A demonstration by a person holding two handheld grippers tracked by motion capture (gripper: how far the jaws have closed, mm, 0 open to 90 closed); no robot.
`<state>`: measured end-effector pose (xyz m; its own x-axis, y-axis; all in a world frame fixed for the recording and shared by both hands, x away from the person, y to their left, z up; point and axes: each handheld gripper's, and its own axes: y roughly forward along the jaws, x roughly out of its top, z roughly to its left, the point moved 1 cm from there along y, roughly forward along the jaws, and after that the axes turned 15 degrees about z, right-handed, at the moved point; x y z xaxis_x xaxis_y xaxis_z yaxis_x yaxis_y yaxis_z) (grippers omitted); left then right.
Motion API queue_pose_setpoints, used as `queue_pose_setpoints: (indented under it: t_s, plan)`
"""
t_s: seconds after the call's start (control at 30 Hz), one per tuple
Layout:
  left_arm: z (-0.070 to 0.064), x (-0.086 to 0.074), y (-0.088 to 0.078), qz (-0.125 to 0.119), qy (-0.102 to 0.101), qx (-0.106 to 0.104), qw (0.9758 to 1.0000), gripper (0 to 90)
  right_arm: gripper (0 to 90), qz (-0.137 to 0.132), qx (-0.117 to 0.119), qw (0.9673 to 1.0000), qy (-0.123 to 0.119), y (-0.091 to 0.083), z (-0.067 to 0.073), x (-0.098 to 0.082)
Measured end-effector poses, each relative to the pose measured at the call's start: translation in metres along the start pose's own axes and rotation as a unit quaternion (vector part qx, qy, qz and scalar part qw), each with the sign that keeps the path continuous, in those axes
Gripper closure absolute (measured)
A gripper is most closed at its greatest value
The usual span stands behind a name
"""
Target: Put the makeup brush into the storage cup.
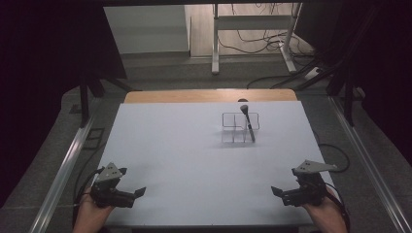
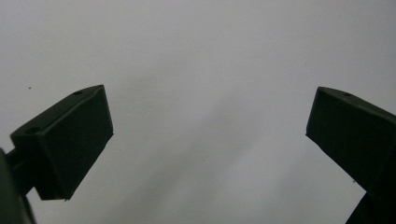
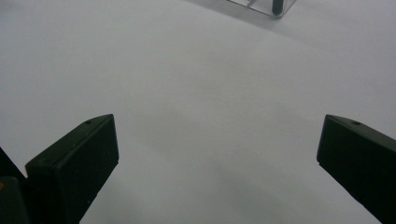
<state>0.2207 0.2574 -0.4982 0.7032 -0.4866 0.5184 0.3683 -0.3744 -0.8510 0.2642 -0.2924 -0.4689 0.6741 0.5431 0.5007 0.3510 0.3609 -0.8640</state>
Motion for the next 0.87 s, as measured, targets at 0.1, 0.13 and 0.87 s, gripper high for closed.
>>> queue_pose_setpoints:
  t_s: [0.1,0.13,0.87]
  plan:
    - [0.000,0.000,0.000,0.000,0.000,0.000,1.0000,1.0,0.0,0.003,-0.003,1.0000,0.003,-0.002,0.000,-0.004]
    - [0.000,0.000,0.000,0.000,0.000,0.000,1.0000,1.1,0.0,0.003,-0.005,1.0000,0.002,-0.003,-0.001,-0.005]
    - [0.001,0.002,0.001,-0.001,-0.003,-0.001,1.0000,1.0,0.0,0.009,-0.026,0.9994,0.023,-0.014,-0.008,-0.027]
